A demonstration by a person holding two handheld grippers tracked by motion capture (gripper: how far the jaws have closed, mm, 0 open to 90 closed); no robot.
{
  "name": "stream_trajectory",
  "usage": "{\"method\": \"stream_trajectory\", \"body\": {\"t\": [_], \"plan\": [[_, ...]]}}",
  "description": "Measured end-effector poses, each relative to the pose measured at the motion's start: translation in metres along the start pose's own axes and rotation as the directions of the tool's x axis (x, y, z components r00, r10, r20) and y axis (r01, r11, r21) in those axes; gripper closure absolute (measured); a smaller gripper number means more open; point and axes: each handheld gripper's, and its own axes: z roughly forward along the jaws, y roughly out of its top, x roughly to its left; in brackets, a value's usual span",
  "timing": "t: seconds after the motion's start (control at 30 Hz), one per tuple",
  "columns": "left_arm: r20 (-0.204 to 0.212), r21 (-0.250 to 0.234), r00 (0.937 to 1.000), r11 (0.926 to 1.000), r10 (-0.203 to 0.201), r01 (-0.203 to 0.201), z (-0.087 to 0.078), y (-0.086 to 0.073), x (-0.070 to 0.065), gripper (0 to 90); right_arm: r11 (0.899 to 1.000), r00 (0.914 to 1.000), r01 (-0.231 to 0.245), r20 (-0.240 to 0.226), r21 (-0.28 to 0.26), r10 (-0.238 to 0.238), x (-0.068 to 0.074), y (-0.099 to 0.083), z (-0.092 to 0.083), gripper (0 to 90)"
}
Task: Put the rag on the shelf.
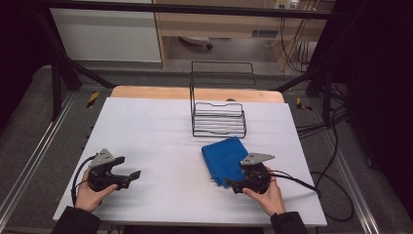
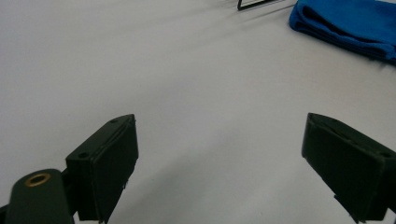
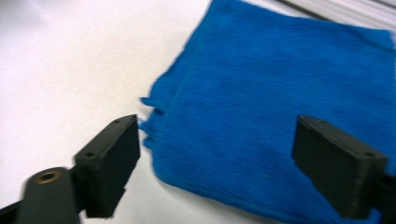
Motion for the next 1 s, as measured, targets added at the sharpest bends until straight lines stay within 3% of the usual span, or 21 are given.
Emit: {"method": "stream_trajectory", "body": {"t": [0.37, 0.5, 0.7, 0.87, 1.0], "plan": [[0.001, 0.001, 1.0, 1.0, -0.008, 0.008, 0.001, 0.0, 0.0, 10.9, 0.997, 0.9979, 0.065, -0.01, 0.048, -0.065, 0.023, 0.006, 0.024, 47.9], [-0.001, 0.003, 1.0, 1.0, -0.007, 0.007, 0.0, 0.0, 0.0, 11.0, 0.993, 0.9962, 0.086, 0.001, 0.085, -0.087, 0.027, 0.005, 0.032, 50.5], [-0.001, 0.006, 1.0, 0.9999, -0.009, 0.009, 0.0, 0.0, 0.001, 11.1, 0.992, 0.9951, 0.094, 0.025, 0.086, -0.096, 0.031, 0.003, 0.036, 50.2], [-0.003, 0.003, 0.9999, 0.9999, -0.016, 0.016, 0.0, 0.0, 0.001, 11.4, 0.981, 0.9827, 0.157, 0.08, 0.116, -0.167, 0.039, 0.004, 0.039, 54.9], [-0.001, 0.003, 0.9999, 0.9999, -0.016, 0.016, 0.0, 0.0, 0.0, 11.6, 0.978, 0.9781, 0.17, 0.1, 0.123, -0.183, 0.036, 0.005, 0.038, 70.0]]}}
